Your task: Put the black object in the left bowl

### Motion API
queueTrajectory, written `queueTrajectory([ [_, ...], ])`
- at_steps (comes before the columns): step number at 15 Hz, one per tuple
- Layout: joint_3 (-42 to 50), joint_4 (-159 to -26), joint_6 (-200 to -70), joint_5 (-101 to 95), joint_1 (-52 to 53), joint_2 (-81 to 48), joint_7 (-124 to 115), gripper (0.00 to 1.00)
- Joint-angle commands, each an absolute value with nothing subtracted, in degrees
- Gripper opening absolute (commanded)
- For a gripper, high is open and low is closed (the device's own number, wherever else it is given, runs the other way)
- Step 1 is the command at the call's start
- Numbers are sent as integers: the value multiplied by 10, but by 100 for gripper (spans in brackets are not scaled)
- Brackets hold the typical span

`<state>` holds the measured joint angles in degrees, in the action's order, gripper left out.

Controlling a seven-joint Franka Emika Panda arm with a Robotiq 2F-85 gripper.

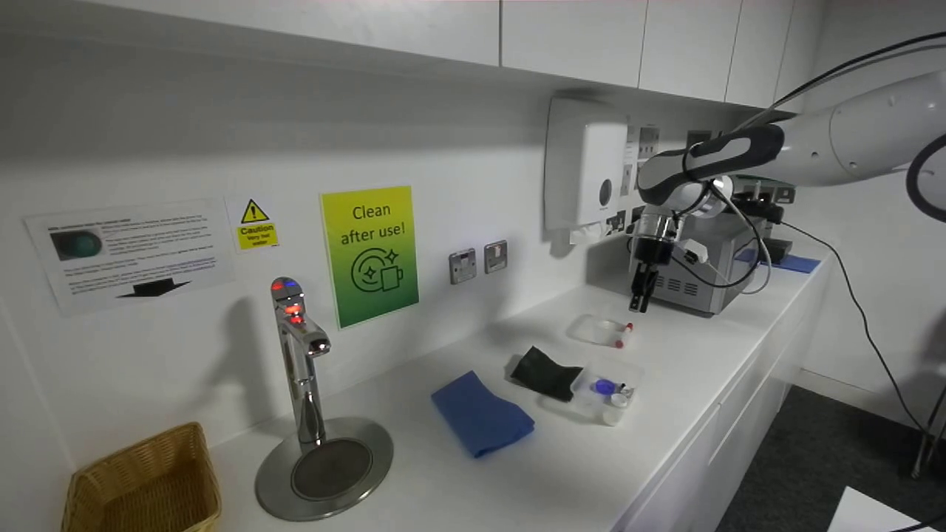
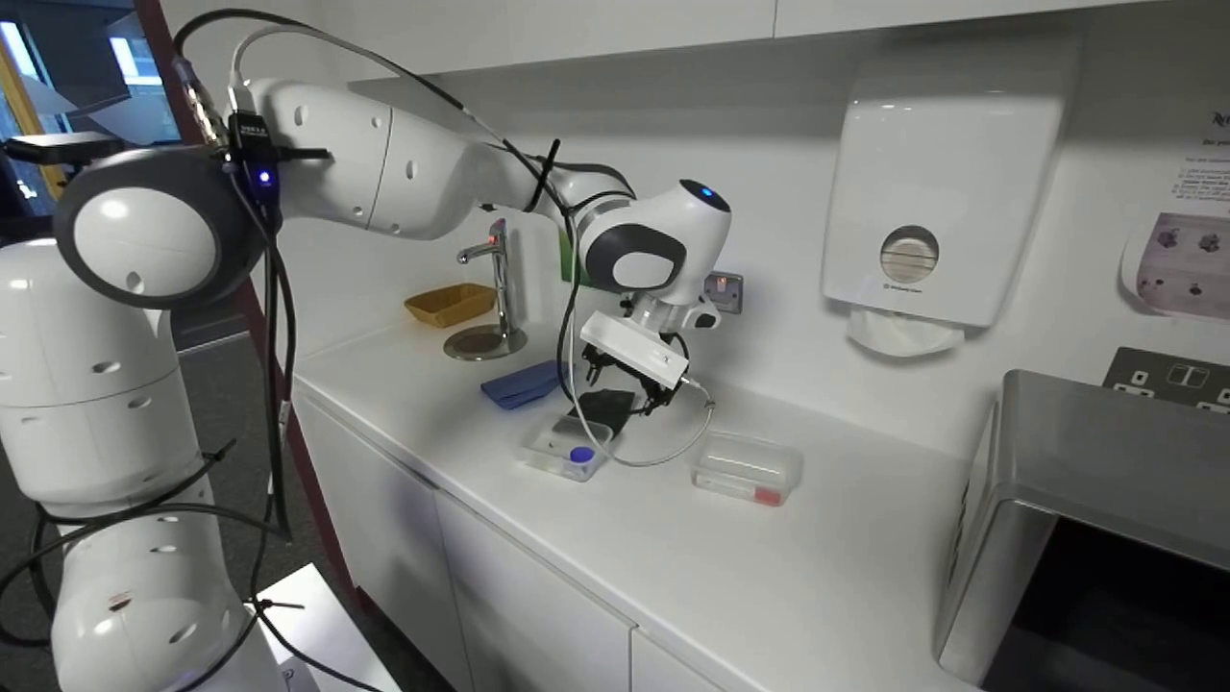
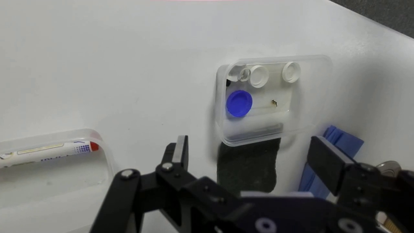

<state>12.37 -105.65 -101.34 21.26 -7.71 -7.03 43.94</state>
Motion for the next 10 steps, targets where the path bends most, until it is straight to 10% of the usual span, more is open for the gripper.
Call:
queueTrajectory([
  [1, 106, -1055, -1012, 210, -94, -70, 438, 100],
  [10, 104, -1022, -1008, 218, -94, -109, 409, 100],
])
